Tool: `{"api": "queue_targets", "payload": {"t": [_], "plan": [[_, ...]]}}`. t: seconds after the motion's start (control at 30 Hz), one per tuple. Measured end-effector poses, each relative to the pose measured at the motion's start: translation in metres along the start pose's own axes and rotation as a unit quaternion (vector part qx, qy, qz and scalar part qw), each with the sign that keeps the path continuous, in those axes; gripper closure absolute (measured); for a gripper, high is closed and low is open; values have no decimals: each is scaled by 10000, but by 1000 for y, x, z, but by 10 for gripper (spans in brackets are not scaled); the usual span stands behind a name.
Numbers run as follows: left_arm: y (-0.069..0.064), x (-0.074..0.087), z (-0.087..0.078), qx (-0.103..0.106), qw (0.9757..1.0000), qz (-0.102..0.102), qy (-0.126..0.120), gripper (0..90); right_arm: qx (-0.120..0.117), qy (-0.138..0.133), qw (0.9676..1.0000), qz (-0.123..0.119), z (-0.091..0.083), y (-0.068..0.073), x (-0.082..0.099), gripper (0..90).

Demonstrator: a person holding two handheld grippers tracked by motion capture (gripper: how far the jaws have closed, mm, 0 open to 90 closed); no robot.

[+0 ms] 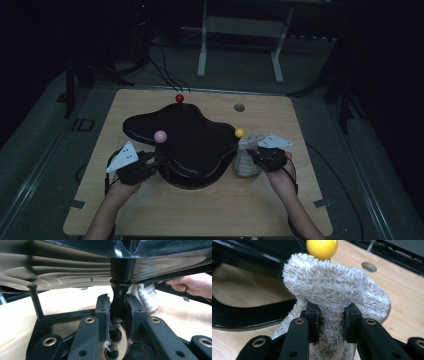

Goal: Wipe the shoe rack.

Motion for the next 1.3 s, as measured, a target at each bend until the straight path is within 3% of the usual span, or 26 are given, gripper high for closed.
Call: {"api": "queue_targets", "payload": {"t": [0.13, 0.33, 0.63, 0.67, 0.7, 0.77, 0.83, 0.97, 1.13, 1.23, 1.3], "plan": [[-1, 0, 0, -36, 10000, 49, 18, 744, -67, 152, 9999, 19, 9, 0, 9, 712], [0, 0, 0, -19, 10000, 22, 0, 744, 100, -37, 9999, 63, -1, -11, -7, 712], [0, 0, 0, 1, 10000, 21, 26, 744, -329, 116, 9994, 47, 19, 10, 16, 714], [0, 0, 0, 1, 10000, 21, 26, 744, -400, 83, 9991, 96, 20, 12, 19, 714], [-1, 0, 0, -15, 10000, 2, 6, 744, -621, 139, 9979, 114, 25, 19, 23, 718], [0, 0, 0, -5, 10000, 18, 16, 744, -799, 331, 9963, -16, 33, 30, 28, 718], [0, 0, 0, -13, 10000, -9, 10, 744, -753, 440, 9958, -297, 39, 38, 27, 717], [0, 0, 0, -35, 10000, -19, 25, 744, -741, 114, 9969, -242, 46, 35, 16, 717], [-1, 0, 0, -50, 10000, -28, 44, 744, -739, 95, 9967, -319, 69, 44, 29, 720], [-1, 0, 0, -70, 10000, -35, 40, 744, -1157, 132, 9916, -564, 67, 58, 28, 719], [-1, -1, 0, -62, 10000, -19, 40, 744, -1101, 192, 9908, -766, 66, 58, 26, 716]]}}
Point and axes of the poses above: each handheld gripper's, and its own axes: z roughly forward along the jaws, x roughly out of its underside, y roughly to its left, the point moved 7 cm from there along z, roughly forward along the jaws, and after that the axes turned 14 degrees about -x, right-handed, at the moved point
